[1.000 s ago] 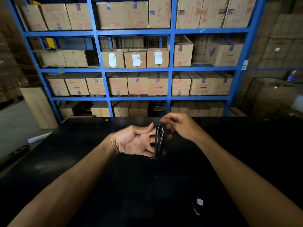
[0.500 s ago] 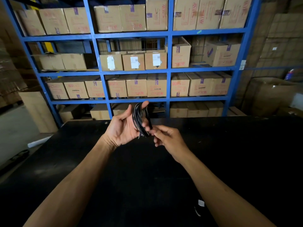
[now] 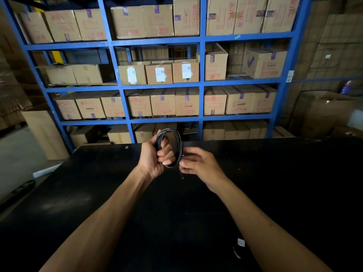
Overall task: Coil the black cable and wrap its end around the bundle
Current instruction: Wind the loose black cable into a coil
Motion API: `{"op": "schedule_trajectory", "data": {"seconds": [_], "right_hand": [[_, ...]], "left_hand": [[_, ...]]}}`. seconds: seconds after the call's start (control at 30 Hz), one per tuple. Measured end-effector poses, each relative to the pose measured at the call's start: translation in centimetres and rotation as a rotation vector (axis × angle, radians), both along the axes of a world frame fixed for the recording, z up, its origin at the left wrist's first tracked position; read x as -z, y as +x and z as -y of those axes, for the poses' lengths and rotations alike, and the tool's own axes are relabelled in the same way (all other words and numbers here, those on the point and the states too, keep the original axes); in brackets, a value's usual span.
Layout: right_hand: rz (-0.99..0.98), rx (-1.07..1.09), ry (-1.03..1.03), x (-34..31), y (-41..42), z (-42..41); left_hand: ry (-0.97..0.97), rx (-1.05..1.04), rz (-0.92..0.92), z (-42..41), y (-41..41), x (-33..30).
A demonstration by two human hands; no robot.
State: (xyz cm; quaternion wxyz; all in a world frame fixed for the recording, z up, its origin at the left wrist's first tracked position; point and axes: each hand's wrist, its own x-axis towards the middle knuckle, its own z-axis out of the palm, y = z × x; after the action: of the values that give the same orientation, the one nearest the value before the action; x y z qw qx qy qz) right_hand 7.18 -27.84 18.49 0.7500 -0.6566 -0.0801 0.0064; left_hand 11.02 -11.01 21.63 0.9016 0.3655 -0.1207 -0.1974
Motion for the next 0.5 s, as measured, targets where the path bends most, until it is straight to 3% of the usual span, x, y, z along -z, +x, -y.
{"op": "schedule_trajectory", "data": {"seconds": [0.3, 0.5], "right_hand": [[-0.016, -0.115, -0.034, -1.6, 0.3, 0.6], [0.085, -0.096, -0.108, -1.4, -0.2, 0.7]], "left_hand": [[0.178, -0.048, 0.091, 0.4, 0.1, 0.4], [0.186, 0.095, 0.121, 0.3, 0.6, 0.8]]}}
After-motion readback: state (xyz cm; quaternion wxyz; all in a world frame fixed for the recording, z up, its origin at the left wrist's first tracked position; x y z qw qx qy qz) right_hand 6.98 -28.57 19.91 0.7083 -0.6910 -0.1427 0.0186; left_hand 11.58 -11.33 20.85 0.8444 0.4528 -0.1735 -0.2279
